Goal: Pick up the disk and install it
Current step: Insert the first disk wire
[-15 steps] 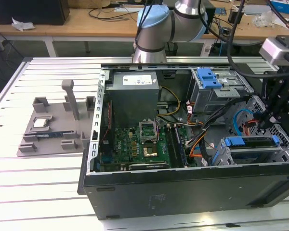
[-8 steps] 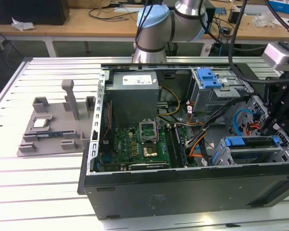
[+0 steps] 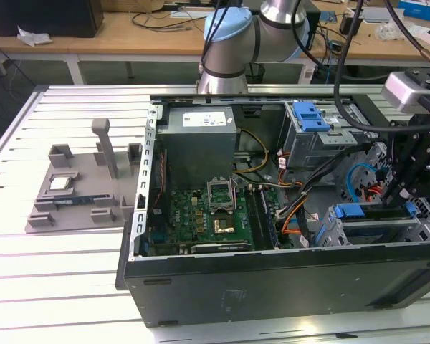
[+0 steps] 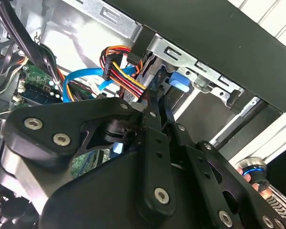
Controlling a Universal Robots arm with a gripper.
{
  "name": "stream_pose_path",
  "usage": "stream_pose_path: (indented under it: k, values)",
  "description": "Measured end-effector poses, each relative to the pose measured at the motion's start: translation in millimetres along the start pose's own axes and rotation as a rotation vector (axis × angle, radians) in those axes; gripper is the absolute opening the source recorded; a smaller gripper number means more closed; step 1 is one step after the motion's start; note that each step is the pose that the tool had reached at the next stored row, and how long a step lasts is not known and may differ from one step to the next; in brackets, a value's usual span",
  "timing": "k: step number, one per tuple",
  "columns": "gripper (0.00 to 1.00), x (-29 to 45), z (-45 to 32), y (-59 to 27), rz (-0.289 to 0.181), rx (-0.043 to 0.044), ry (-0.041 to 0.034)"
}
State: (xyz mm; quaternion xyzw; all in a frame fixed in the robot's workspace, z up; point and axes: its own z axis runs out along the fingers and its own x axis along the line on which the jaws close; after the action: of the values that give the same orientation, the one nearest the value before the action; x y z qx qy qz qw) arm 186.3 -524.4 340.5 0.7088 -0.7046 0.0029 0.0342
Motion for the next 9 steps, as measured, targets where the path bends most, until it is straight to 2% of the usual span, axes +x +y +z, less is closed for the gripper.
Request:
stream_pose_path:
  k: [3,9]
  values:
    - [0.17,-0.2,3.7,0.5,0.000,-0.0001,0.0004]
    - [0.18,-0.3,5.1,0.8,0.000,-0.0001,-0.0008]
